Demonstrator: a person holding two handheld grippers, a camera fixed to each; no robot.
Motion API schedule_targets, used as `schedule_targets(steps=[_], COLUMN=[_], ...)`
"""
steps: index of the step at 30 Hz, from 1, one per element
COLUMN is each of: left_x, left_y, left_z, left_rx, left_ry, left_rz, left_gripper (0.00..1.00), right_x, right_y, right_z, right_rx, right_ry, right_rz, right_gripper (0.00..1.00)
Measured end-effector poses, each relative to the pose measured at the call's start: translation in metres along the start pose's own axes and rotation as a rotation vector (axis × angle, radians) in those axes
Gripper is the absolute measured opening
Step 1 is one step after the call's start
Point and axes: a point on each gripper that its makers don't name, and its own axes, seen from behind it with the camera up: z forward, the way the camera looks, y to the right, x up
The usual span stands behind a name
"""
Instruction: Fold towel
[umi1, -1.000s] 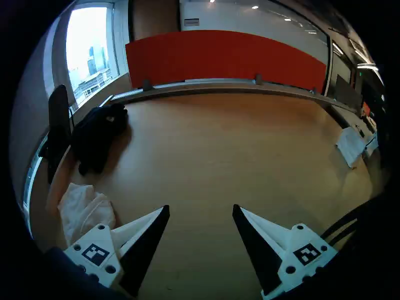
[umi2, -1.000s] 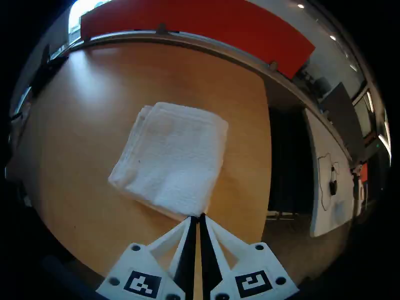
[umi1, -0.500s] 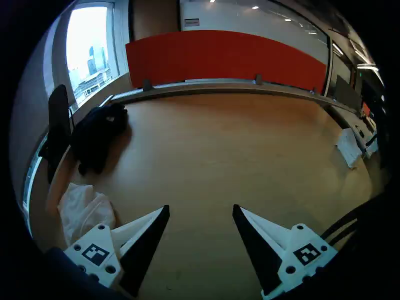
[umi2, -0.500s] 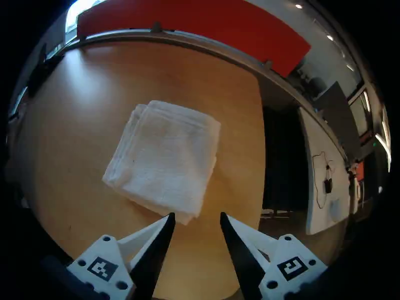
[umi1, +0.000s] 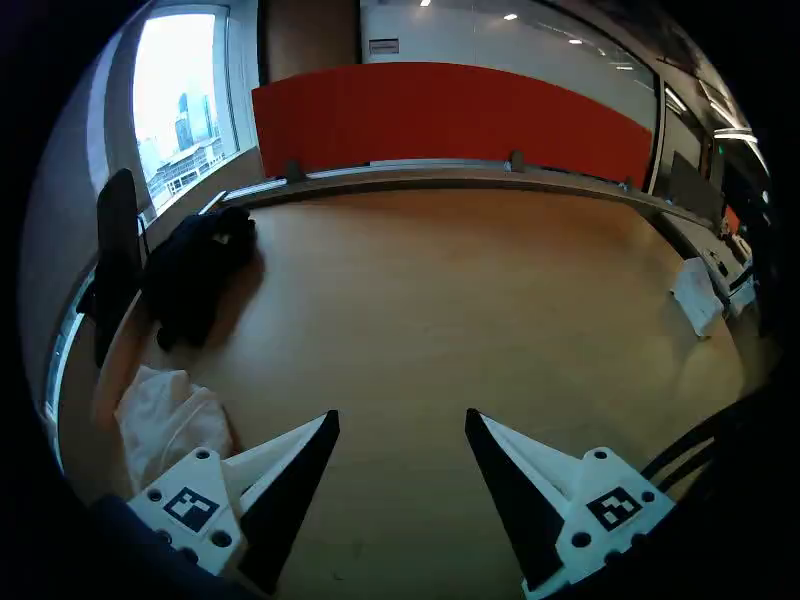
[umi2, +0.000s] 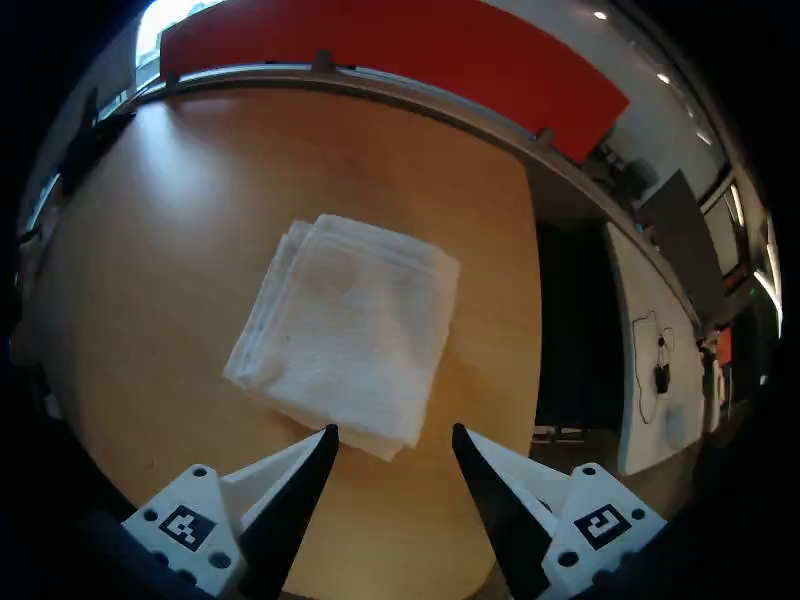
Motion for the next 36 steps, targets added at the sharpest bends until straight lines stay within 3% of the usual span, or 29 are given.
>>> schedule_targets(steps=[4, 11, 21, 29, 36], left_x=[0.0, 0.001, 0.004, 0.011, 0.015], left_y=[0.0, -0.001, -0.001, -0.002, -0.001], left_z=[-0.001, -0.002, -0.003, -0.002, -0.002], left_rx=[0.001, 0.002, 0.003, 0.007, 0.006], left_ry=[0.001, 0.008, 0.013, 0.021, 0.026], left_rz=[-0.002, -0.004, -0.004, 0.003, 0.003], left_gripper=[0.94, 0.94, 0.94, 0.94, 0.94], right_x=[0.004, 0.022, 0.047, 0.082, 0.126], right_y=[-0.009, -0.021, -0.028, -0.036, -0.043], right_z=[0.001, 0.003, 0.001, -0.011, -0.031], right_rx=[0.024, 0.049, 0.027, -0.005, -0.012], right_ry=[0.012, 0.075, 0.185, 0.326, 0.51], right_rz=[0.028, 0.116, 0.194, 0.239, 0.325], right_gripper=[1.0, 1.0, 1.0, 1.0, 1.0])
